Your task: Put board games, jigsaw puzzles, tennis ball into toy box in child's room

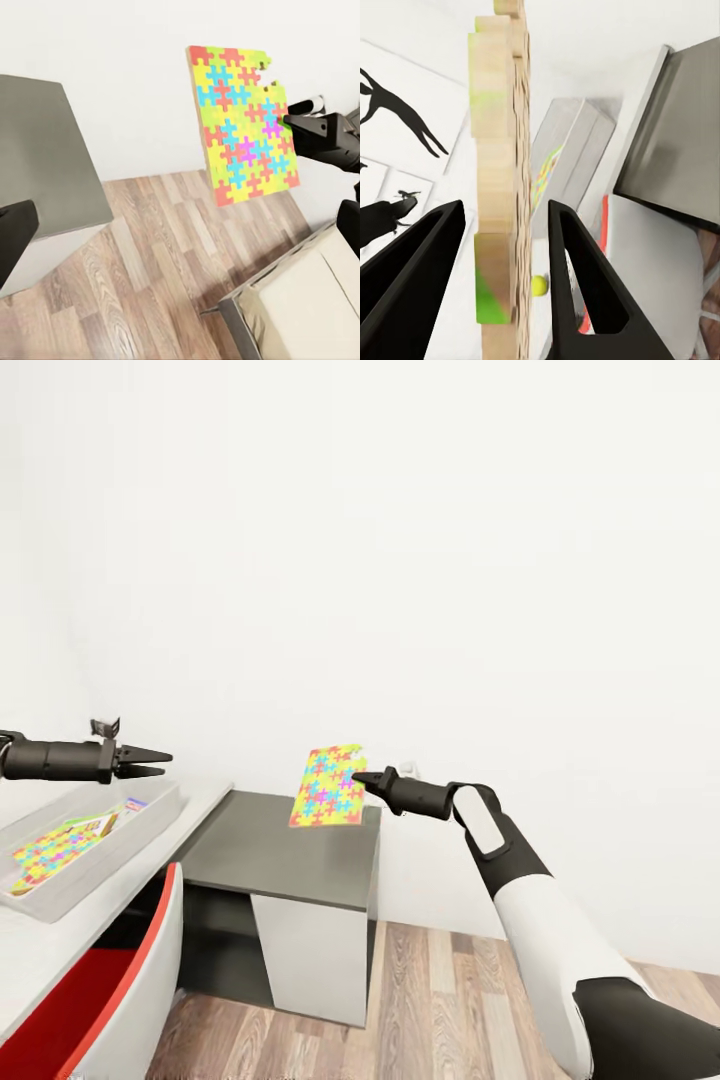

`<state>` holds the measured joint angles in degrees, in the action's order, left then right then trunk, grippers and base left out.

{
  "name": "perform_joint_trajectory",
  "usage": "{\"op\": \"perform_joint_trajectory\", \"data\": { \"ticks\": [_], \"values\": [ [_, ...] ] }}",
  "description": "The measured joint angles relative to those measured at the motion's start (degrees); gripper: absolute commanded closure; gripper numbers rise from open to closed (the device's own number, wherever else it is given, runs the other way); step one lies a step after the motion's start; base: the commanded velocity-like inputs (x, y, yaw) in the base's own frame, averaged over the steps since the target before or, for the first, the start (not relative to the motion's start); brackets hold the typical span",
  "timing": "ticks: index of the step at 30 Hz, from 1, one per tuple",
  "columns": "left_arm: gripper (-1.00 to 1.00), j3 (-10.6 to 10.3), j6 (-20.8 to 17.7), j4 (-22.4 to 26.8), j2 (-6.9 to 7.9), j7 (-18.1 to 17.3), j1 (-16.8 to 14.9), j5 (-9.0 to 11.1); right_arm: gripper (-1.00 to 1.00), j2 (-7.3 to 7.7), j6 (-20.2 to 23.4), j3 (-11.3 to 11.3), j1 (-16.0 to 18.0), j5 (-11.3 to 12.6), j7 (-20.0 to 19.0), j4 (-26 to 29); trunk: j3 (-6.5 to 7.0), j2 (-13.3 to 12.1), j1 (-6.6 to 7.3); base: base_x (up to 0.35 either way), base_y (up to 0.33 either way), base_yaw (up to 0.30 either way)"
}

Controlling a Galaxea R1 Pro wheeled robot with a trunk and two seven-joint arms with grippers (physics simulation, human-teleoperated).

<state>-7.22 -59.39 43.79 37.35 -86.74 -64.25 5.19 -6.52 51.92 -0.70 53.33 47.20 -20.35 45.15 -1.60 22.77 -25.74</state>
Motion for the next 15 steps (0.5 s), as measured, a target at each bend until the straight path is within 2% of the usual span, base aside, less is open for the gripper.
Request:
{"op": "perform_joint_trajectory", "data": {
  "ticks": [7, 15],
  "values": [
    [-1.00, 0.02, 0.00, 0.00, 0.04, -0.05, 0.00, 0.04, 1.00, -1.12, -0.21, -0.05, 0.12, -0.05, 0.61, 0.08, -0.36, 0.00, 0.00, 0.000, 0.000, 0.266],
    [-1.00, 0.09, 0.00, 0.00, 0.01, -0.06, 0.00, 0.08, 1.00, -1.22, -0.22, -0.06, 1.01, -0.11, 0.83, 0.13, -0.79, 0.00, 0.00, 0.000, 0.000, 0.266]
  ]
}}
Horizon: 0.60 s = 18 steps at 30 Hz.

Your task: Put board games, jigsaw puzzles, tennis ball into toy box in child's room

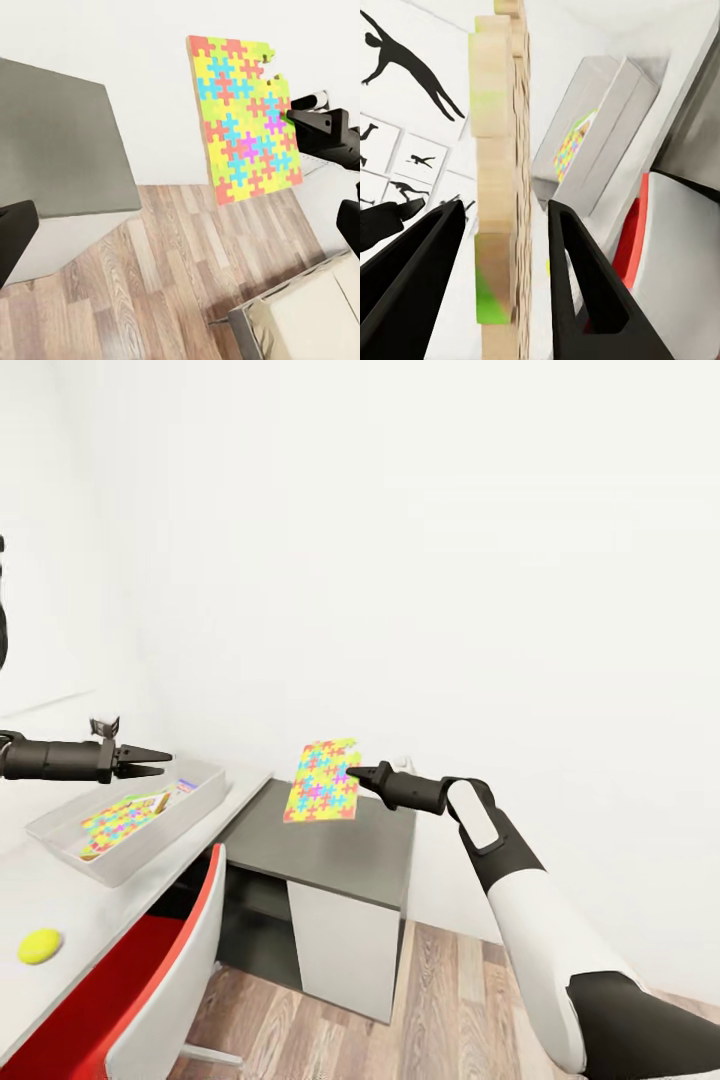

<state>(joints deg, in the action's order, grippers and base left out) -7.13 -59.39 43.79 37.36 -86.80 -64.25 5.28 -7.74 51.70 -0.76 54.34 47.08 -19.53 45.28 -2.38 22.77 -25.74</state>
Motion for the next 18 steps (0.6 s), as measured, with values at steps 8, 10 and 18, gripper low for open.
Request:
{"op": "perform_joint_trajectory", "data": {
  "ticks": [8, 10, 18],
  "values": [
    [-1.00, 0.07, 0.00, 0.00, -0.02, 0.05, 0.00, -0.06, 1.00, -0.20, -0.01, 0.00, 0.25, 0.06, 0.27, -0.02, -0.43, 0.00, 0.02, 0.084, -0.019, 0.265],
    [-1.00, 0.13, 0.00, 0.00, -0.03, 0.08, 0.00, -0.05, 1.00, -0.23, -0.05, 0.00, 0.26, 0.07, 0.39, -0.02, -0.54, 0.00, 0.01, 0.147, -0.056, 0.265],
    [-1.00, 0.34, 0.00, 0.00, -0.02, 0.09, 0.00, -0.02, 1.00, -0.30, -0.09, 0.00, 0.27, 0.14, 0.55, 0.12, -0.97, 0.00, 0.00, 0.030, -0.011, 0.265]
  ]
}}
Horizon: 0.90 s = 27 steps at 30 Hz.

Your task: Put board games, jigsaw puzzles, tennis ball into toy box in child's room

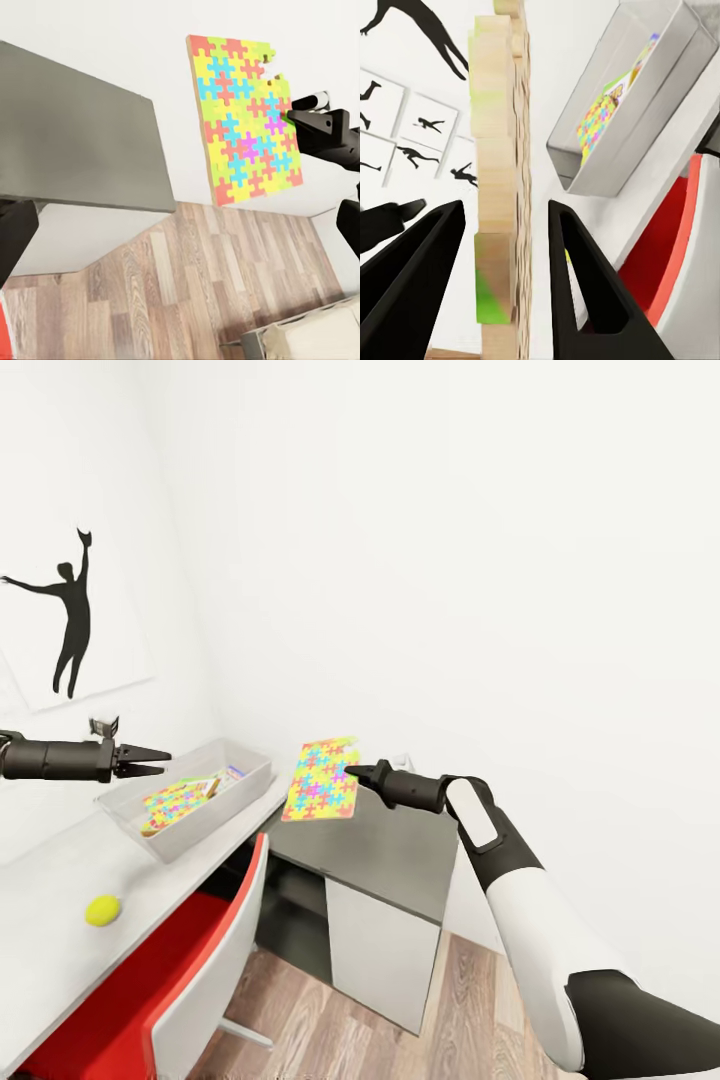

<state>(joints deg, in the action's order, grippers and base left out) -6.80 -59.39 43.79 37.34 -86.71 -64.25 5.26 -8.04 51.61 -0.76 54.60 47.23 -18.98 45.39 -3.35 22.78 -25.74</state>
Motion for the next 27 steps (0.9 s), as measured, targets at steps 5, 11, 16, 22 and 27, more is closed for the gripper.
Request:
{"op": "perform_joint_trajectory", "data": {
  "ticks": [5, 11, 16, 22, 27],
  "values": [
    [-1.00, -0.04, 0.00, 0.00, -0.01, 0.00, 0.00, -0.04, 1.00, -0.93, -0.08, -0.05, 0.00, -0.14, 0.01, 0.08, -0.27, 0.00, 0.00, 0.002, -0.001, 0.265],
    [-1.00, -0.06, 0.00, 0.00, -0.01, 0.00, 0.00, -0.07, 1.00, -1.30, -0.13, -0.09, 0.00, -0.27, 0.20, 0.18, -0.59, 0.00, 0.00, 0.003, 0.000, 0.265],
    [-1.00, -0.09, 0.00, -0.03, -0.07, 0.00, 0.00, -0.07, 1.00, -1.34, -0.13, -0.09, 0.00, -0.24, 0.35, 0.26, -0.86, 0.01, 0.01, 0.057, -0.015, 0.265],
    [-1.00, -0.07, 0.00, -0.01, -0.08, 0.01, 0.01, -0.06, 1.00, -1.32, -0.09, -0.06, 0.01, -0.12, 0.40, 0.34, -1.17, 0.01, 0.01, 0.077, -0.095, 0.215],
    [-1.00, -0.06, 0.00, 0.00, -0.08, 0.01, 0.01, -0.07, 1.00, -1.22, -0.07, -0.07, 0.00, -0.16, 0.52, 0.39, -1.23, 0.00, 0.00, 0.043, -0.135, 0.036]
  ]
}}
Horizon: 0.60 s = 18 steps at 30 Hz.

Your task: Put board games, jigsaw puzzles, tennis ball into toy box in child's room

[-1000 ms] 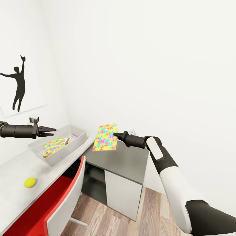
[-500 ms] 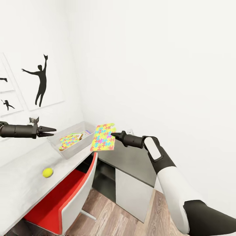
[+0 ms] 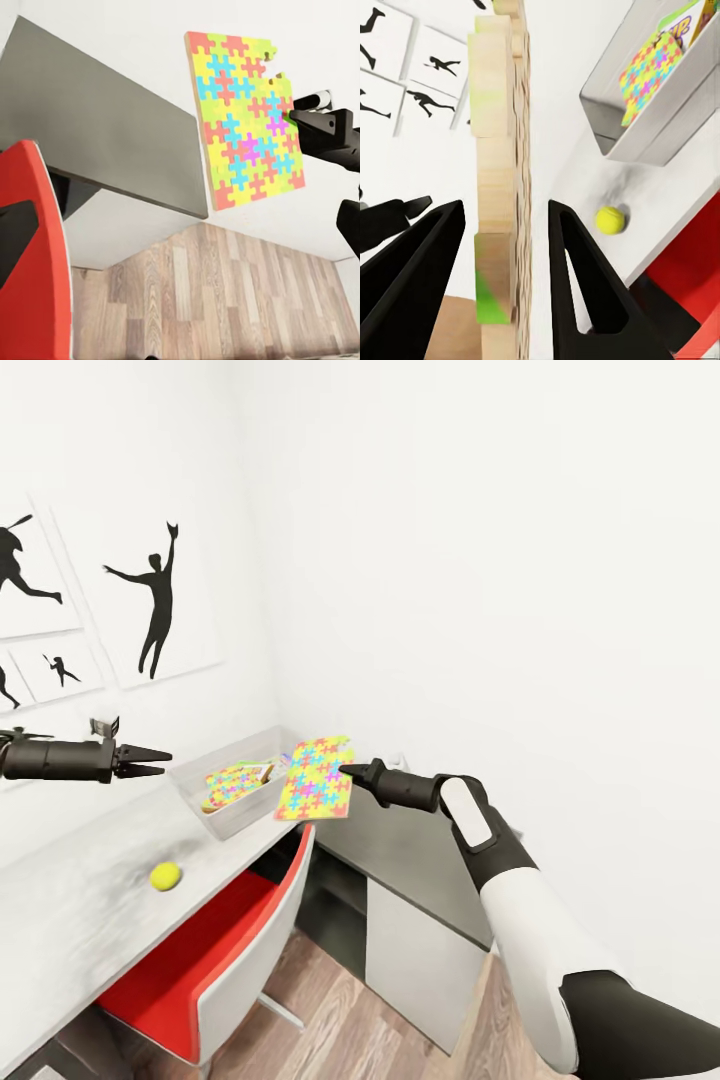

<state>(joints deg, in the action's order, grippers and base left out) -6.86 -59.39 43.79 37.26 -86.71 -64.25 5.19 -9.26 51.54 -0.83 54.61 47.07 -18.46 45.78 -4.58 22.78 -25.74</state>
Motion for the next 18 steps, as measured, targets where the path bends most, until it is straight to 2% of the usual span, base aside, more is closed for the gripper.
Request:
{"op": "perform_joint_trajectory", "data": {
  "ticks": [7, 18],
  "values": [
    [-1.00, 0.04, 0.00, 0.00, 0.00, 0.00, 0.00, 0.00, 1.00, -0.05, -0.08, 0.03, 0.00, -0.16, 0.35, 0.62, 0.01, 0.00, 0.00, 0.002, -0.145, 0.045],
    [-1.00, 0.00, 0.00, -0.01, 0.00, 0.00, 0.00, 0.00, 1.00, -0.13, -0.09, -0.02, 0.00, -0.43, 0.38, 0.87, 0.08, 0.01, 0.01, 0.029, -0.116, 0.263]
  ]
}}
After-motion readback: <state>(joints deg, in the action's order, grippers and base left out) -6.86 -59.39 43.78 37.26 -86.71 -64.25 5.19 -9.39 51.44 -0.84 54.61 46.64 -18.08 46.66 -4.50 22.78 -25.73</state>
